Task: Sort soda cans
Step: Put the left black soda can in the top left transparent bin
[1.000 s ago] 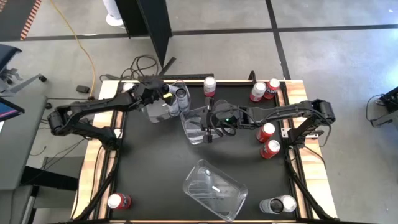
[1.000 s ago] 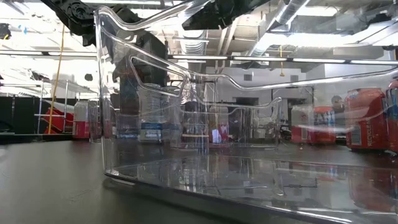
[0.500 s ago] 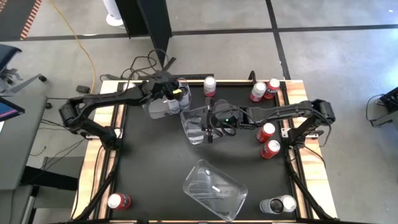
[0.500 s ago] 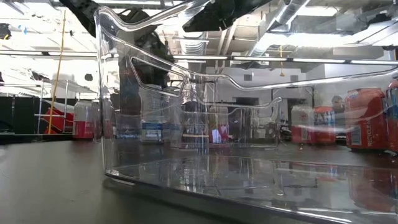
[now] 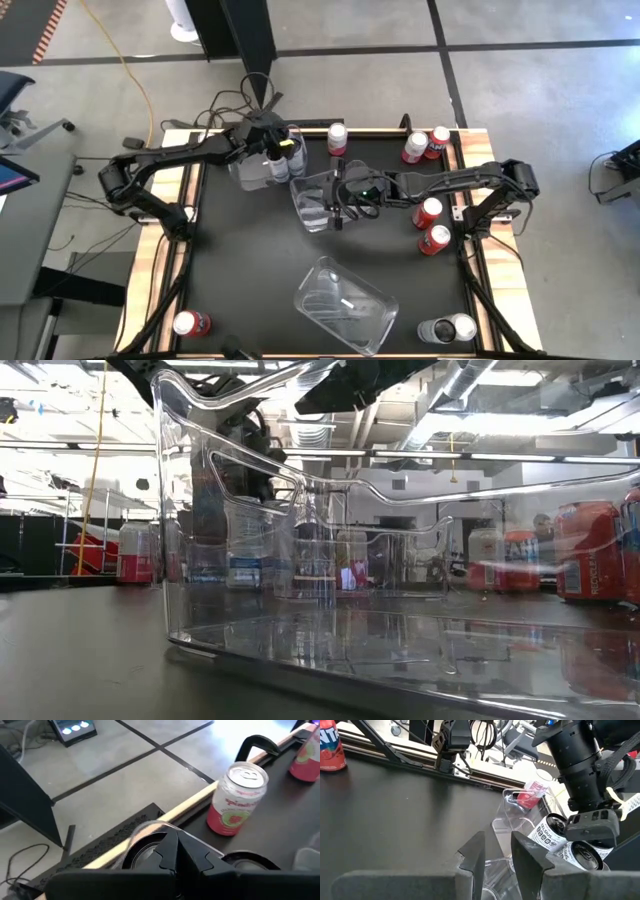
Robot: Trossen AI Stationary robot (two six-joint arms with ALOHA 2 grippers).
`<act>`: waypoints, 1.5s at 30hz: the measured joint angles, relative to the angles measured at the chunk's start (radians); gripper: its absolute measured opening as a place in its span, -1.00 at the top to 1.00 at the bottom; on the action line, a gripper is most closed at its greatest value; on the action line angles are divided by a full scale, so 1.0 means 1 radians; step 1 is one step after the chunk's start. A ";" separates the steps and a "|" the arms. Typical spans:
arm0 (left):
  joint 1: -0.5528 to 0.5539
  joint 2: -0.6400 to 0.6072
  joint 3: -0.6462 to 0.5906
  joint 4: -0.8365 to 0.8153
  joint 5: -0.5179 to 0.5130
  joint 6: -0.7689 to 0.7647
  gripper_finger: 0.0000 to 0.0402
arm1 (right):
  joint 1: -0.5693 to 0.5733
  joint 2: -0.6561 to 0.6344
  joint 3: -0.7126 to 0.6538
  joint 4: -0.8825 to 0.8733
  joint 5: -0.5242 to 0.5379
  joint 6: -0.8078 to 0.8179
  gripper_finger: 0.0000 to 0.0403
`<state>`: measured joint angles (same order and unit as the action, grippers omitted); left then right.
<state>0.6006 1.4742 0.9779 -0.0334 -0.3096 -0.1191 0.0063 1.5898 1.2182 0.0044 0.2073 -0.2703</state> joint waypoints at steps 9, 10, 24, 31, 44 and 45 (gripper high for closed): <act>0.035 0.000 0.000 0.006 0.022 0.021 1.00 | -0.003 0.000 0.000 0.004 0.000 0.000 0.44; 0.039 0.000 0.000 0.010 0.030 0.022 1.00 | -0.003 0.000 0.000 0.005 0.000 0.000 0.44; 0.070 0.025 0.010 0.056 0.100 0.029 1.00 | -0.002 0.000 0.000 0.024 0.000 0.000 0.44; 0.074 0.125 0.077 0.044 0.130 0.047 1.00 | -0.002 0.000 0.000 0.016 0.000 0.008 0.44; 0.067 0.130 0.087 0.046 0.140 0.060 1.00 | -0.002 0.000 0.000 0.004 0.005 0.011 0.44; 0.066 0.127 0.087 0.048 0.140 0.065 1.00 | -0.002 0.000 0.000 0.004 0.005 0.011 0.44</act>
<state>0.6670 1.6013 1.0649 0.0142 -0.1695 -0.0544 0.0040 1.5898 1.2182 0.0086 0.2121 -0.2597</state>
